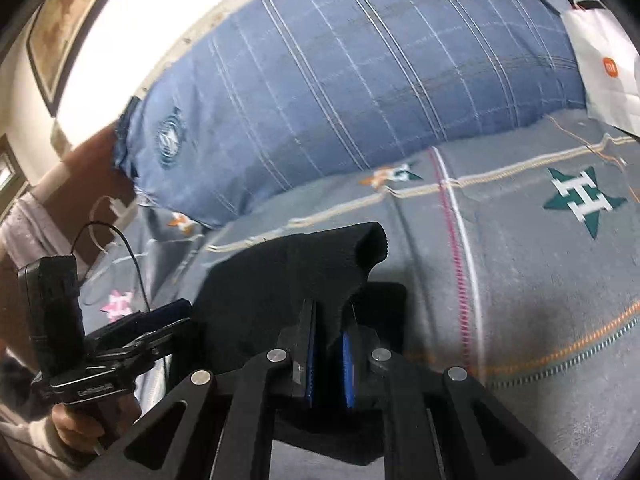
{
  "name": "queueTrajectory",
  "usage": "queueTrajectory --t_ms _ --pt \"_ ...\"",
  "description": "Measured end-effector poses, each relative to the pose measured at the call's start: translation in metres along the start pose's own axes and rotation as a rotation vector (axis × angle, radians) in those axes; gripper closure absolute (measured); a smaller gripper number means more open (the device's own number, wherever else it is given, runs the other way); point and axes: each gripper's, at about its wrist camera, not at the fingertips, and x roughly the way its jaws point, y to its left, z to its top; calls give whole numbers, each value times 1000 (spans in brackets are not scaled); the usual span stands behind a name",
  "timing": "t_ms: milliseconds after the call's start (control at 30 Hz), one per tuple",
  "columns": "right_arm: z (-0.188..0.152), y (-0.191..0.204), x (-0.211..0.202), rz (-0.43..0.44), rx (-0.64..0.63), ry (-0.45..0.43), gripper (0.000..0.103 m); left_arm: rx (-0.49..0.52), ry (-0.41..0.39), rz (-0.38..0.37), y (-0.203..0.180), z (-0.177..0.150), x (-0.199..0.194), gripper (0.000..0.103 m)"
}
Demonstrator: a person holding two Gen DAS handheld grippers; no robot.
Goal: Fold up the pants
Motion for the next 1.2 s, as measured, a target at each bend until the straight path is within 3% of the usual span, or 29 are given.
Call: queueTrajectory --t_ms 333,467,767,933,1067,1200 --pt "-7 -10 18 -25 16 48 93 61 17 97 -7 -6 19 40" --pt "-4 -1 6 -86 -15 12 84 51 18 111 -8 -2 13 40" --pt "11 32 -18 -66 -73 -45 78 30 -26 149 -5 7 -4 40" --pt "17 41 -2 -71 -100 -30 78 33 -25 168 -2 15 1 40" --pt "23 38 22 -86 -109 4 77 7 29 173 8 18 20 40" --pt "26 24 52 -149 -112 87 76 -2 32 168 13 19 33 34"
